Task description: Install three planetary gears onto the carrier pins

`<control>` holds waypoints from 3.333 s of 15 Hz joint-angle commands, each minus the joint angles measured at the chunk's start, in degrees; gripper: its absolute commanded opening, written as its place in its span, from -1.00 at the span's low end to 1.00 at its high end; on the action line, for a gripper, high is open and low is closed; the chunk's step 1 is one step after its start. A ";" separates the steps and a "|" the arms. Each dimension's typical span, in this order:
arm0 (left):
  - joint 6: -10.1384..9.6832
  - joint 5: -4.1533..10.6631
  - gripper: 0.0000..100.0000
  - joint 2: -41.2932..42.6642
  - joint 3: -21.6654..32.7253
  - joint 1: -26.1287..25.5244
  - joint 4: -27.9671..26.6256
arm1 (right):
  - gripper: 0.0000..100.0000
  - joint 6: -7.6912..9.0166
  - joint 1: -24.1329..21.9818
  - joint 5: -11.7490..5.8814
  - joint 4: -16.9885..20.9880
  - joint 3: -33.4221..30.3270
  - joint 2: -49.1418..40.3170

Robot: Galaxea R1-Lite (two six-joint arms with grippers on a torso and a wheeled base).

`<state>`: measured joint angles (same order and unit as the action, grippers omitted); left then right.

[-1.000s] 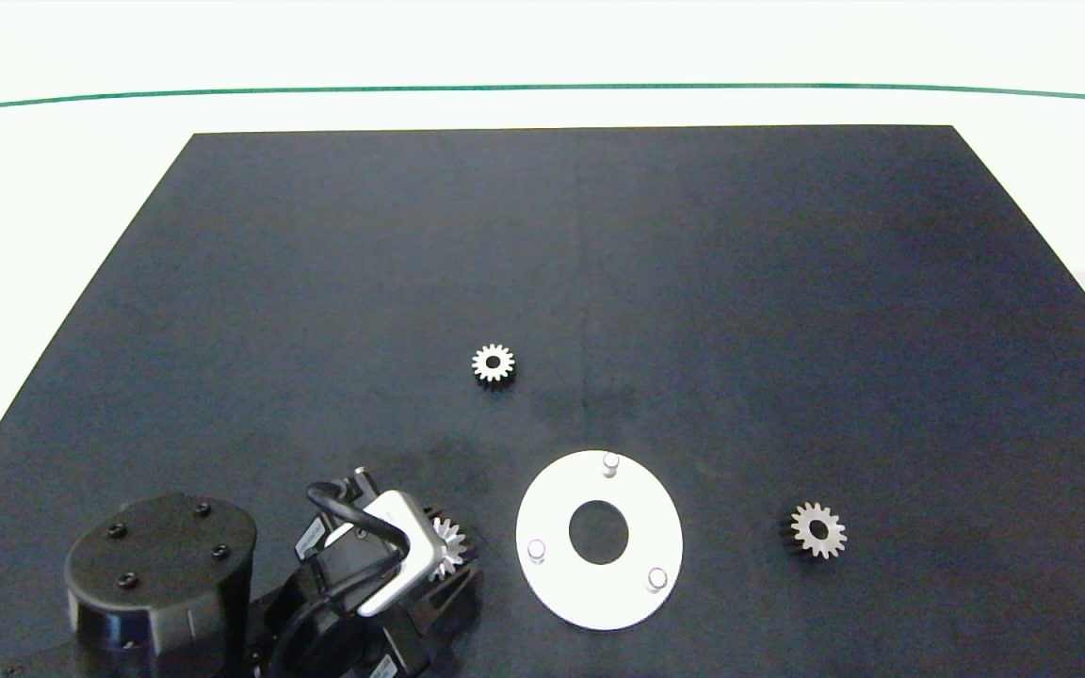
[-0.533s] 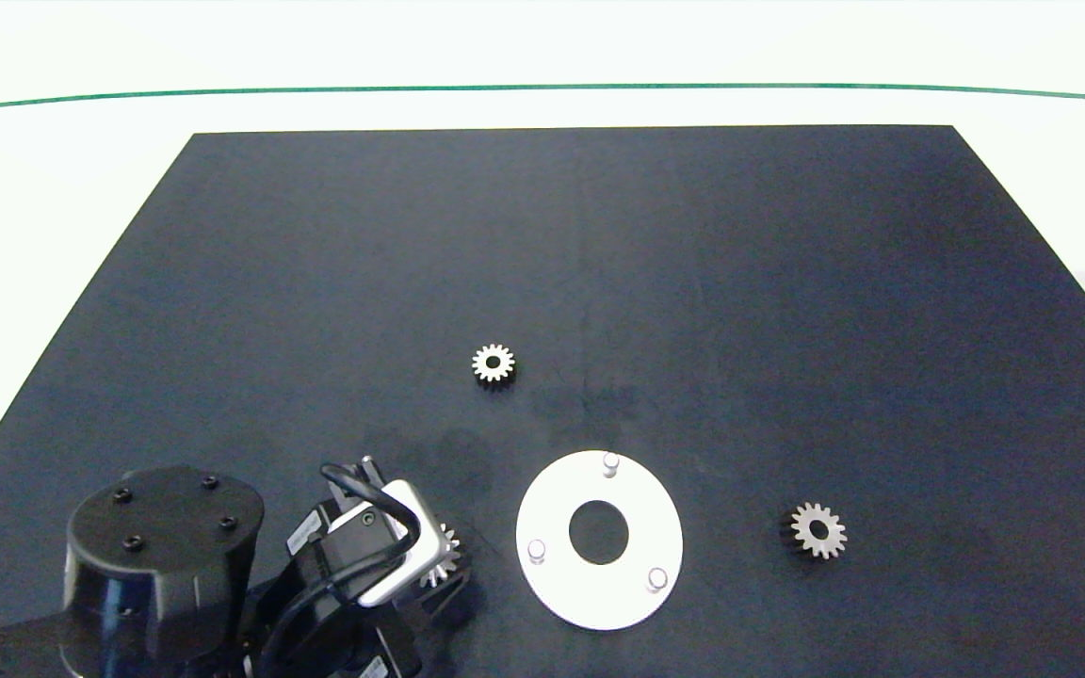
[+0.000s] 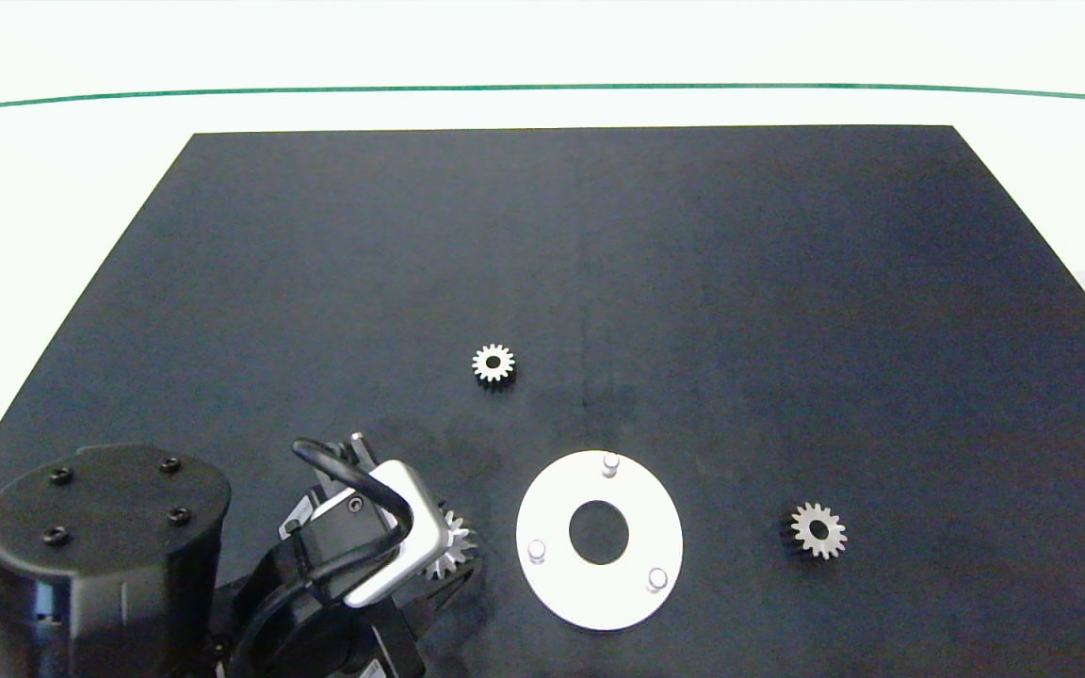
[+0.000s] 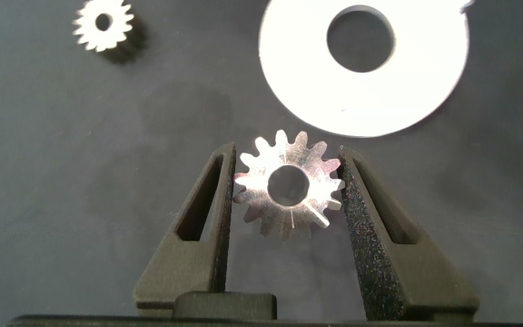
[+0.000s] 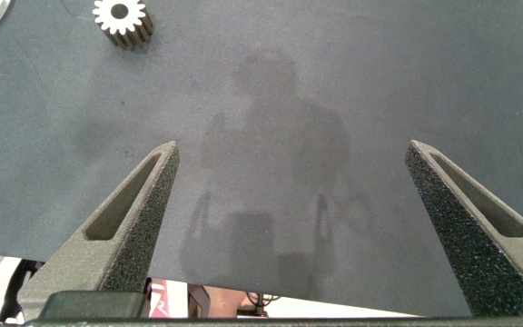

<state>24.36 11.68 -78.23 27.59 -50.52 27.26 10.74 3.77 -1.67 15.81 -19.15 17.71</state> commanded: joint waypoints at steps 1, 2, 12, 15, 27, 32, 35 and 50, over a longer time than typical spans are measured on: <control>0.08 0.19 -0.86 -0.17 0.27 -2.83 -1.15 | 1.00 0.07 0.01 0.00 0.10 0.25 0.13; 0.08 0.45 -0.86 -0.79 0.54 -3.45 -1.42 | 1.00 0.07 0.01 0.00 0.10 0.25 0.13; 0.16 0.80 -0.86 -7.38 6.51 -6.79 -1.51 | 1.00 0.07 -0.08 -0.09 0.01 -0.62 0.30; 0.16 0.80 -0.86 -8.43 7.92 -7.67 -2.74 | 1.00 0.07 -0.08 -0.09 0.01 -0.62 -0.13; 0.60 0.80 -0.86 -12.56 11.44 -7.84 -4.06 | 1.00 0.07 -0.08 -0.09 0.10 -1.59 -0.31; 0.96 0.80 -0.86 -12.39 11.35 -5.73 -4.23 | 1.00 0.07 -0.08 -0.18 0.10 -1.59 -0.40; 0.96 0.89 -0.86 -12.65 11.17 -5.47 -4.14 | 1.00 0.07 -0.08 -0.18 0.10 -1.59 -0.66; 1.22 0.89 -0.86 -14.41 11.08 -3.89 -3.97 | 1.00 0.07 -0.08 -0.18 0.10 -1.50 -1.19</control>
<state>25.41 12.46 -92.55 38.63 -54.36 23.13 10.67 3.66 -1.84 15.81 -20.66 16.51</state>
